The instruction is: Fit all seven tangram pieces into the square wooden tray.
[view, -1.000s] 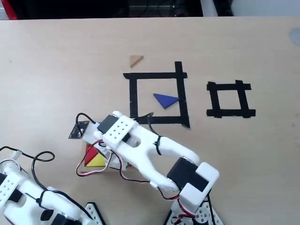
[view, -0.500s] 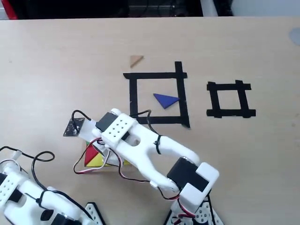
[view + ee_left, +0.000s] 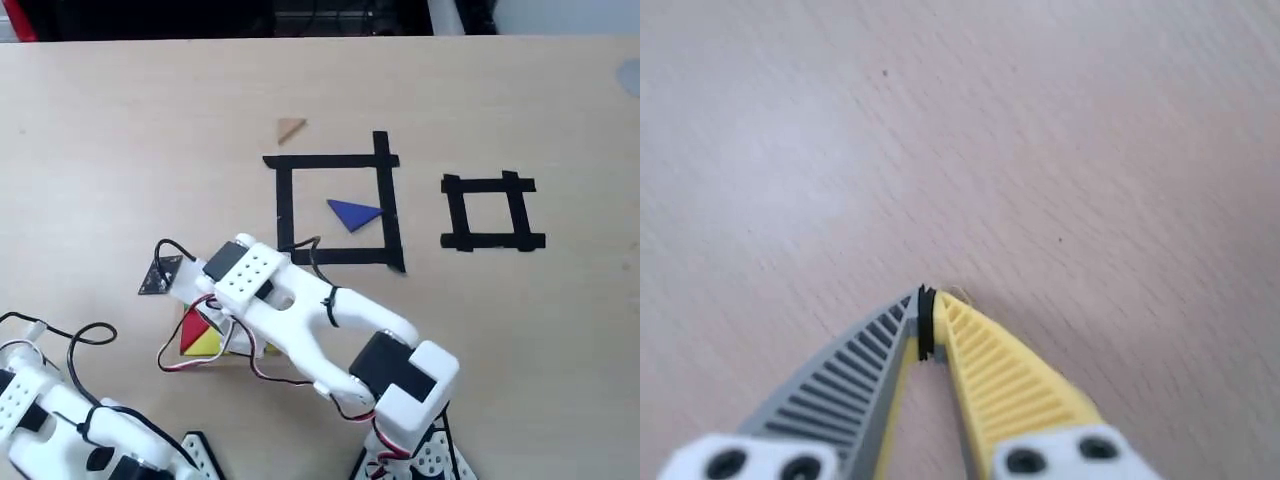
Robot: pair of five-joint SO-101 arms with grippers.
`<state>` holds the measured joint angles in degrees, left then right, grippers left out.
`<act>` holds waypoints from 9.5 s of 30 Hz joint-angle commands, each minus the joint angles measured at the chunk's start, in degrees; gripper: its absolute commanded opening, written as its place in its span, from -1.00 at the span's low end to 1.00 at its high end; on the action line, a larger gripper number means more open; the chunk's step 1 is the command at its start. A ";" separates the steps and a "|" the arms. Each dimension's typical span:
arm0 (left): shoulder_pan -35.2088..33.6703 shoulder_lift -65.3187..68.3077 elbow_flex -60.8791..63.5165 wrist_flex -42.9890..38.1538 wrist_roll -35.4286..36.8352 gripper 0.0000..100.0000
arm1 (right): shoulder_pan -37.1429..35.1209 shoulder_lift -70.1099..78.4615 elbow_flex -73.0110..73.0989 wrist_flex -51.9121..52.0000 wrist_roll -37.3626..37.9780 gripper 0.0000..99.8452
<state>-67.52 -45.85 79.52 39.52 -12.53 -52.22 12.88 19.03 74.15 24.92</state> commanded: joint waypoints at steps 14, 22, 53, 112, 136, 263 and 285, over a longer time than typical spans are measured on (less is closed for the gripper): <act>-0.22 -0.88 -1.01 -1.05 -0.26 -0.94 | 4.04 -0.92 -4.70 1.93 2.81 -0.98; -0.22 -0.88 -1.01 -1.05 -0.26 -0.94 | 6.51 -3.03 -8.04 -6.24 2.73 -0.98; -0.66 -0.88 -1.01 -1.05 0.00 -0.94 | 5.01 6.11 -8.04 -3.78 2.73 -0.98; -0.75 -0.88 -0.48 -2.29 0.00 -0.94 | 5.19 -2.15 -3.82 -8.26 2.99 -0.98; -19.38 -0.18 -8.66 -5.10 -3.87 -0.94 | -1.76 -0.84 -10.07 -12.48 -8.53 -0.98; 73.63 16.62 -21.67 8.70 9.67 -0.94 | 37.63 -56.04 42.15 -23.91 -8.97 -0.98; 75.65 16.79 -17.19 3.43 8.26 -0.94 | 37.63 -56.04 42.15 -23.82 -9.05 -0.98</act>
<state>7.56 -28.79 62.46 43.56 -3.74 -15.12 -43.03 61.58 50.86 15.96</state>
